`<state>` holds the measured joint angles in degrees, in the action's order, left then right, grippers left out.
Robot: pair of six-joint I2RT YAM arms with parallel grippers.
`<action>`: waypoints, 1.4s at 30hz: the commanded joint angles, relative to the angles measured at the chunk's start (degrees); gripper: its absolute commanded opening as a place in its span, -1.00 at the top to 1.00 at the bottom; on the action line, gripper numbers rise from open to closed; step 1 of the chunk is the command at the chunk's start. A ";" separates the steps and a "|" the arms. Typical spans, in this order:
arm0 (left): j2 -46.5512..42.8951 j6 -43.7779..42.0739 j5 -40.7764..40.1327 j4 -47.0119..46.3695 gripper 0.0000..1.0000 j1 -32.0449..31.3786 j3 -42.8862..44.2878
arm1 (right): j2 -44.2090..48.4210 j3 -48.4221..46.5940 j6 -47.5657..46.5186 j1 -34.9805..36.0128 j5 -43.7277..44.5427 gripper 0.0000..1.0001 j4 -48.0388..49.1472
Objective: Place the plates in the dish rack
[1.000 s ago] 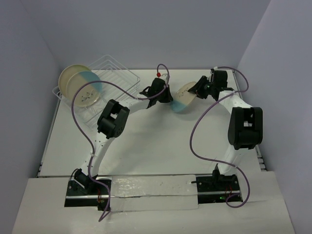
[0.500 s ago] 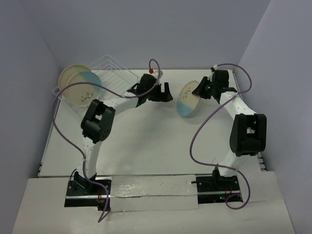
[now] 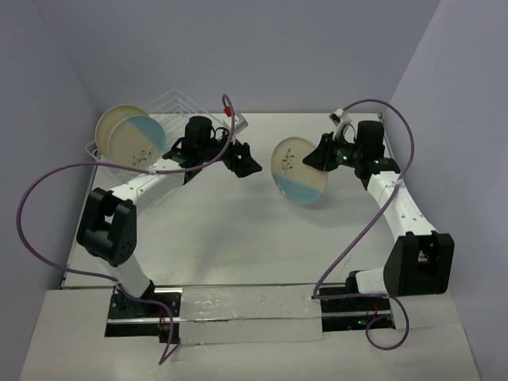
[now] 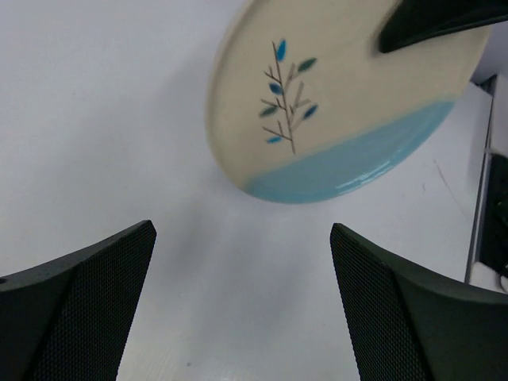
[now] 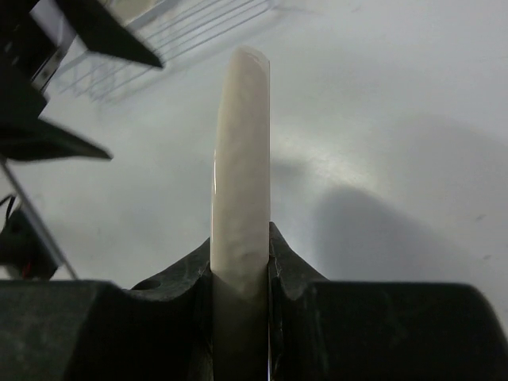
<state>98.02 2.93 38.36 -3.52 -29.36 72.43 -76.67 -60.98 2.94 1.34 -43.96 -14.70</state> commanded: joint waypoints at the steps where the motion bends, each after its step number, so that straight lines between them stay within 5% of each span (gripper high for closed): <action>1: -0.02 -7.50 7.75 3.07 -0.99 0.81 2.71 | 6.11 0.61 -6.89 2.90 -11.28 1.00 1.52; 12: -0.08 -11.97 31.03 -0.10 -0.99 1.57 0.00 | 7.38 1.23 -5.85 4.71 -18.42 1.00 1.75; 19: 1.34 -12.92 29.96 1.94 -0.98 -1.18 2.08 | 5.57 -0.98 -5.33 6.75 -19.53 1.00 2.43; 22: 2.88 -11.17 28.87 2.00 -0.54 -2.22 3.90 | 4.59 -2.13 -4.02 7.73 -19.55 1.00 3.18; 25: 3.67 -9.61 29.40 1.05 0.39 -2.28 4.91 | 4.34 -2.30 -4.26 8.06 -19.06 1.00 3.27; 27: 3.67 -8.17 28.44 -0.87 0.83 -2.28 4.43 | 4.42 -1.98 -4.42 8.06 -17.94 1.00 3.19; 29: 3.67 -7.63 27.86 -1.46 0.98 -2.28 4.30 | 4.51 -1.54 -5.08 7.98 -17.91 1.00 3.19; 33: 4.02 -7.13 28.44 -1.65 0.99 -2.05 5.18 | 4.69 -0.66 -7.04 7.86 -15.29 1.00 2.98; 36: 3.36 -2.49 26.39 -5.71 1.00 -1.34 4.69 | 4.87 -1.30 -6.89 7.53 -8.11 0.55 2.43; 39: 2.09 5.98 24.04 -12.68 1.00 0.73 3.72 | 4.38 -3.05 -7.18 7.28 0.14 -0.15 0.40; 42: 0.56 9.46 20.30 -14.91 1.00 2.51 4.02 | 3.57 -4.71 -5.49 7.35 9.03 -0.42 0.03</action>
<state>101.82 4.51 63.44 -6.44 -29.74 74.67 -72.77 -60.93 -5.42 9.00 -48.82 -16.71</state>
